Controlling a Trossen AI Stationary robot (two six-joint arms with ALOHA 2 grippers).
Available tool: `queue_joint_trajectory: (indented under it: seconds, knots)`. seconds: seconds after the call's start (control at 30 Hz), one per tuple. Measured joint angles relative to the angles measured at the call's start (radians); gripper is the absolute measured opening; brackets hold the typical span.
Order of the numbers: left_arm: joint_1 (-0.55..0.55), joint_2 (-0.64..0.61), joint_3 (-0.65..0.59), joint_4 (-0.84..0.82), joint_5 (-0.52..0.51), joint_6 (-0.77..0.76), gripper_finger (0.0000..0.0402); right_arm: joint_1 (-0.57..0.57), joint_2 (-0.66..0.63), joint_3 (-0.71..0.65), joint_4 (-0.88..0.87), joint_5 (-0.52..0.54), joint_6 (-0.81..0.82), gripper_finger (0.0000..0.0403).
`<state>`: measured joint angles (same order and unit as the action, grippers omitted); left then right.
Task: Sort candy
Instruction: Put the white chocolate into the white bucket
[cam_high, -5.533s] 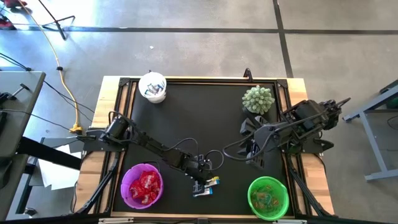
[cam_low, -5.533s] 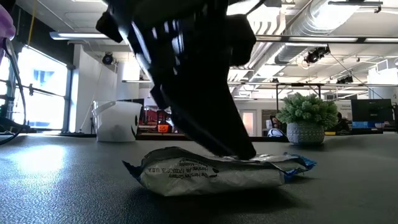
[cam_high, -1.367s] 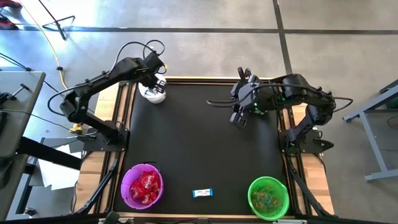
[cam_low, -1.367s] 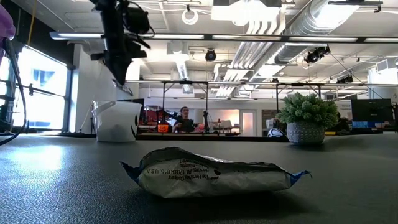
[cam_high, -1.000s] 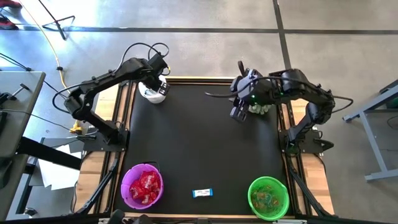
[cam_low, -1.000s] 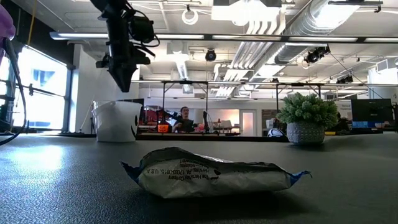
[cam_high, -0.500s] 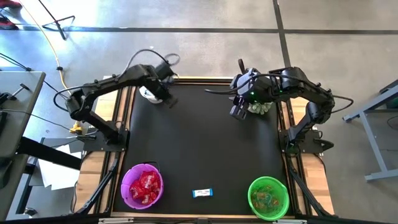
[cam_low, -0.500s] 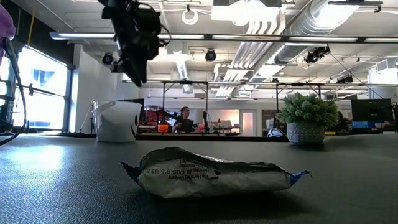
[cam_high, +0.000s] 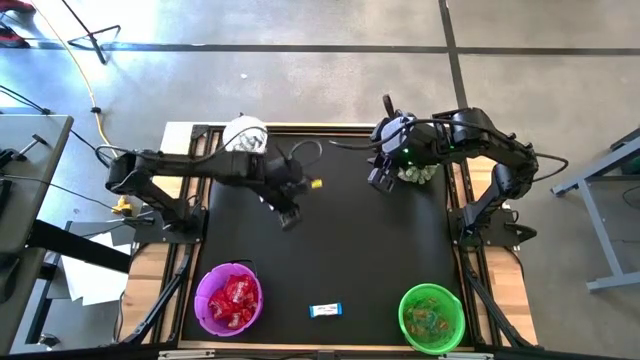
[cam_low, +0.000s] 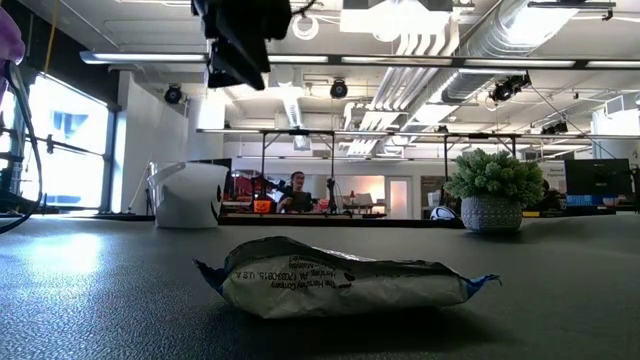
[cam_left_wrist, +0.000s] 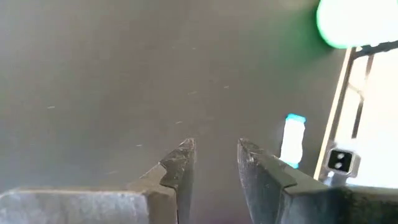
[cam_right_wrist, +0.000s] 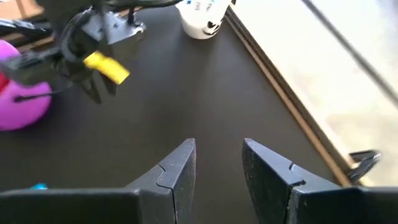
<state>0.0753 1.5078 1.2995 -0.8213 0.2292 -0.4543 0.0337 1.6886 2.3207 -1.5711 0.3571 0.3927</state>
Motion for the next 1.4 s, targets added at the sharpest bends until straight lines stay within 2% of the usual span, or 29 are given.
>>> queue_joint_trajectory:
  seconds: [0.23,0.5,0.73,0.87,1.03,1.17,1.4]
  knots:
    - [-0.176,0.000,0.000,0.053,-0.111,-0.153,0.0104,0.084,0.000,0.000,0.000,-0.076,0.146,0.0125]
    - [-0.330,0.001,0.000,0.100,-0.237,-0.286,0.0103,0.267,0.023,0.000,0.000,-0.076,0.344,0.0125]
    - [-0.414,0.084,0.000,0.179,-0.266,-0.375,0.0103,0.416,0.096,0.000,0.000,-0.083,0.456,0.0125]
    - [-0.442,0.157,0.000,0.233,-0.224,-0.383,0.0103,0.480,0.134,0.000,0.000,-0.097,0.502,0.0125]
    - [-0.462,0.248,0.000,0.375,-0.077,-0.369,0.0103,0.542,0.166,0.000,0.000,-0.119,0.604,0.0125]
    - [-0.482,0.323,0.001,0.489,0.000,-0.364,0.0103,0.586,0.181,0.000,0.000,-0.130,0.672,0.0125]
    - [-0.495,0.434,0.000,0.529,0.033,-0.355,0.0103,0.630,0.183,0.000,0.000,-0.126,0.734,0.0125]
